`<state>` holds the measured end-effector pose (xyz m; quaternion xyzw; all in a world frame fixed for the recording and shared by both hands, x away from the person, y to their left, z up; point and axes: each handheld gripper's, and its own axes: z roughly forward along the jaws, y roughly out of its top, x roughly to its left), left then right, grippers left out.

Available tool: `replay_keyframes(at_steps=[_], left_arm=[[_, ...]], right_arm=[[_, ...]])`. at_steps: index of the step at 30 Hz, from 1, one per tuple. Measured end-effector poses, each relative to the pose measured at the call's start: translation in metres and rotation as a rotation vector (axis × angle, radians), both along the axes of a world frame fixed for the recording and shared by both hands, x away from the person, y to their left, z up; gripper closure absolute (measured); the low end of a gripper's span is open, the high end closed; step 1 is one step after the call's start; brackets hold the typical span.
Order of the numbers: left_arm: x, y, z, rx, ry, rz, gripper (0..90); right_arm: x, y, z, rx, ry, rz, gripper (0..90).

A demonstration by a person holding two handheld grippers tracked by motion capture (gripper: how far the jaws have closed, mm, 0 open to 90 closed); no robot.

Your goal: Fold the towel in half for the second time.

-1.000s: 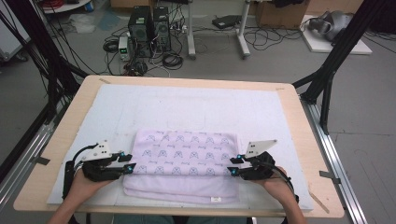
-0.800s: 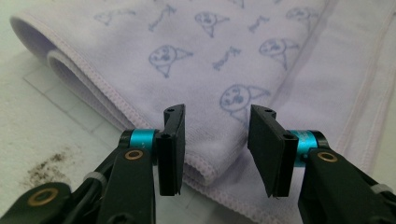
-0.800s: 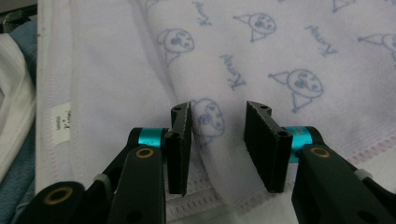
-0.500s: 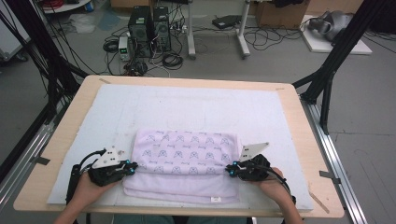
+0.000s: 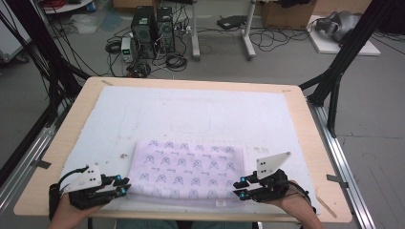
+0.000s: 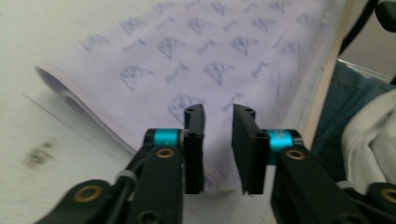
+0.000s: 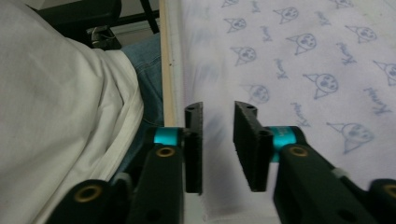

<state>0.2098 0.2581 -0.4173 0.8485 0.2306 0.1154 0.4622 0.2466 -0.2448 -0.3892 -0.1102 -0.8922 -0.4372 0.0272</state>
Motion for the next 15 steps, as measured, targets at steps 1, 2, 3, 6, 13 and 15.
replay_keyframes(at_steps=[1, 2, 3, 6, 13, 15], left_arm=[[0.003, -0.001, -0.001, -0.010, 0.007, 0.016, 65.3], [0.006, -0.001, 0.000, -0.014, -0.002, 0.025, 63.0], [0.011, -0.001, 0.002, -0.017, -0.013, 0.034, 61.5], [0.032, -0.004, 0.007, -0.026, -0.029, 0.075, 56.4], [0.082, -0.008, 0.003, -0.057, -0.023, 0.204, 47.1], [0.095, -0.011, 0.000, -0.054, -0.019, 0.230, 45.0]], right_arm=[[0.003, -0.001, -0.001, 0.013, 0.001, -0.015, 68.1], [0.007, -0.002, 0.000, 0.032, 0.008, -0.036, 67.1], [0.013, -0.002, 0.000, 0.034, -0.008, -0.050, 64.9], [0.033, -0.001, 0.001, -0.002, -0.045, -0.154, 59.3], [0.081, 0.000, -0.008, -0.042, -0.067, -0.347, 49.8], [0.092, 0.000, -0.013, -0.056, -0.065, -0.383, 46.9]])
